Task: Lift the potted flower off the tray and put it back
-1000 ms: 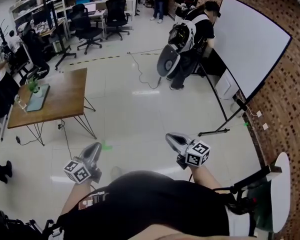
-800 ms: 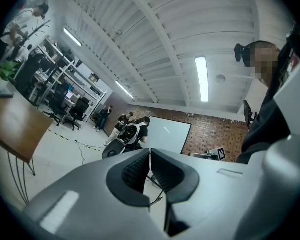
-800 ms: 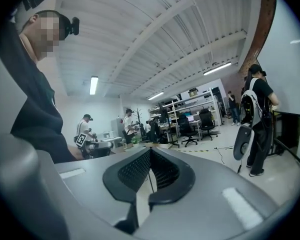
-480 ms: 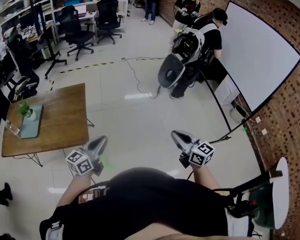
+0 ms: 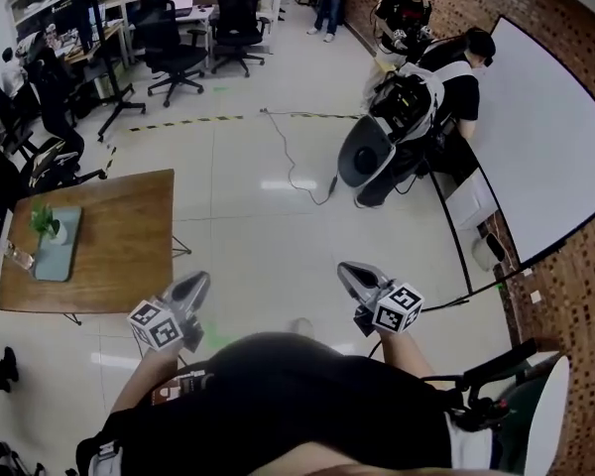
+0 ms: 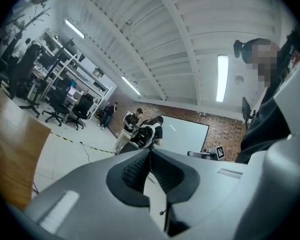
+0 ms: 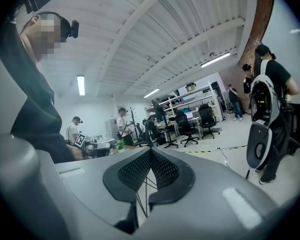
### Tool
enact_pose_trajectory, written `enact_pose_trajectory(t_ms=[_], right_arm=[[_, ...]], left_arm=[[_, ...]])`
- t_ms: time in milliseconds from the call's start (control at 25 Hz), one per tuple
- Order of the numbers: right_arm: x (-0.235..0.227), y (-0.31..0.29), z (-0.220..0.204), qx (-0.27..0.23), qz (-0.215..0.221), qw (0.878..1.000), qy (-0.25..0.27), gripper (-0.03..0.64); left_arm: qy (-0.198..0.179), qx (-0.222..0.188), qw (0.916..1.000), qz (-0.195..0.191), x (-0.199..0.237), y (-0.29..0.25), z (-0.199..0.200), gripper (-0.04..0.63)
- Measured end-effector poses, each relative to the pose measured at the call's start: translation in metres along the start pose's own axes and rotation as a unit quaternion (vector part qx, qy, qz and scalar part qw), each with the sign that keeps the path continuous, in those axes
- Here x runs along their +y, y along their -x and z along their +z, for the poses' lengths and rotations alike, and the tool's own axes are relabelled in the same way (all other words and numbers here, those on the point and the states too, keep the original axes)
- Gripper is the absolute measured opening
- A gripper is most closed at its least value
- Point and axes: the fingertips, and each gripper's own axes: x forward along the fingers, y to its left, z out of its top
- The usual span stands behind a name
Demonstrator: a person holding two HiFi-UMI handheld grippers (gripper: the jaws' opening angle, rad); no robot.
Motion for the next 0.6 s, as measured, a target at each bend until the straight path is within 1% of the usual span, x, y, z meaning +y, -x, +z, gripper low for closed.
enact_pose_trajectory(t_ms=[160,240,320,400,480,600], right_arm=[[-0.071,-0.034,0.026,0.007,0.051,0.999,0.011,0.014],[-0.109,-0.046,0.045,0.01,0.072,0.997,0.017,0.014],[-0.147,-0.056,0.068,0.013,0.095,0.995,0.029,0.014],[-0.183,-0.068,0.089,0.011,0.112,0.993,0.04,0.014],[-0.214,-0.081,0.104,0.01,0.123,0.992,0.041,0.014],[-0.243,-0.097,0.111,0.013,0.137,0.99,0.035,0.014]], left_arm=[[-0.018,-0.03,0.9981,0.051,0.022,-0.052,0.023,0.005],[-0.012,-0.053,0.9954,0.078,0.027,-0.081,0.034,0.005],[-0.007,-0.071,0.9928,0.096,0.027,-0.113,0.04,0.005],[-0.01,-0.078,0.9905,0.113,0.026,-0.144,0.046,0.005],[-0.014,-0.084,0.9884,0.126,0.028,-0.17,0.053,0.005],[-0.023,-0.082,0.9867,0.139,0.034,-0.194,0.058,0.005]])
